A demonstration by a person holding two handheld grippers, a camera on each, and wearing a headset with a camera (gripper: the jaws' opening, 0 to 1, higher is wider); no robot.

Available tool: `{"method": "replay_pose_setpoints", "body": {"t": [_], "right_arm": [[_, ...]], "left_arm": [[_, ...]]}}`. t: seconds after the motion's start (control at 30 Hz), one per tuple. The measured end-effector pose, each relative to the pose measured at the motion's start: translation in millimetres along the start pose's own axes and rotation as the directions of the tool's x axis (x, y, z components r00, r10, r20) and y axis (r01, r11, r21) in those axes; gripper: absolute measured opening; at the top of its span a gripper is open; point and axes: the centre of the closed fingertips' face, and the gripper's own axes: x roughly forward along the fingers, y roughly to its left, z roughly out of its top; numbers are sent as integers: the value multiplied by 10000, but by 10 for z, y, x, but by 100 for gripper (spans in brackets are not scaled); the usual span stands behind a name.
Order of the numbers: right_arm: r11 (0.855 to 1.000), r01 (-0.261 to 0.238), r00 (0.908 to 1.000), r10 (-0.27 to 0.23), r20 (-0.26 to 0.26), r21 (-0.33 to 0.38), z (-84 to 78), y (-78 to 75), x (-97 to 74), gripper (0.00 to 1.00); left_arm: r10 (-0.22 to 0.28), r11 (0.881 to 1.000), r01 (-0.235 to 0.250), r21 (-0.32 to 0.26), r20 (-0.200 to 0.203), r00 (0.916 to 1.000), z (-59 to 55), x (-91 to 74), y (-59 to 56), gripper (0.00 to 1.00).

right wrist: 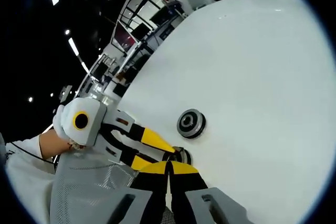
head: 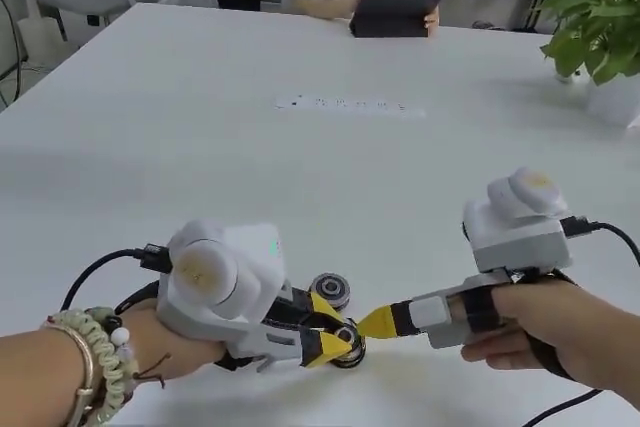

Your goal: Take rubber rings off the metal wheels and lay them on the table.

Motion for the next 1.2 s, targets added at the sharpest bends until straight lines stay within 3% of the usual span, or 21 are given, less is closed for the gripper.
{"method": "replay_pose_setpoints", "body": {"t": [0.3, 0.33, 0.37, 0.4, 0.5, 0.6, 0.77, 1.0, 1.07, 1.2], "right_arm": [[9984, -532, 9984, 528, 219, 194, 51, 75, -14, 0], [9962, -813, 9949, 792, 627, 312, 126, 122, -17, 0], [9967, -702, 9971, 689, 324, 411, 81, 93, -33, 0], [9981, -586, 9977, 580, 359, 182, 77, 67, -18, 0], [9980, -506, 9982, 494, 344, 372, 75, 6, -9, 0], [9995, 31, 9999, -35, 142, 314, 26, -92, -6, 0], [9988, 445, 9990, -444, -73, 182, -21, -155, -4, 0], [9987, 492, 9986, -489, -183, 150, -51, -142, 11, 0], [9987, 499, 9986, -497, -204, 105, -57, -136, 9, 0], [9989, 469, 9988, -467, -162, 99, -47, -127, 4, 0]], "left_arm": [[13, 9999, -12, -133, 60, 10000, 1, 0, 4, 7], [5, 9999, -5, -121, 54, 10000, 2, 0, 3, 7], [12, 9999, -11, -136, 53, 10000, 1, -1, 5, 7], [12, 9999, -11, -145, 60, 10000, 0, -1, 6, 7], [26, 9999, -26, -165, 48, 10000, 0, -3, 6, 7], [59, 9999, -59, -81, 28, 10000, 1, -4, 4, 7], [146, 9996, -145, -256, 52, 9999, -2, -10, 4, 7], [82, 9997, -83, -242, -26, 10000, 3, -13, -5, 8], [-24, 9998, 23, -186, -42, 10000, 16, -19, -21, 12], [-156, 9993, 169, -319, 405, 9991, 135, -44, -41, 17]]}}
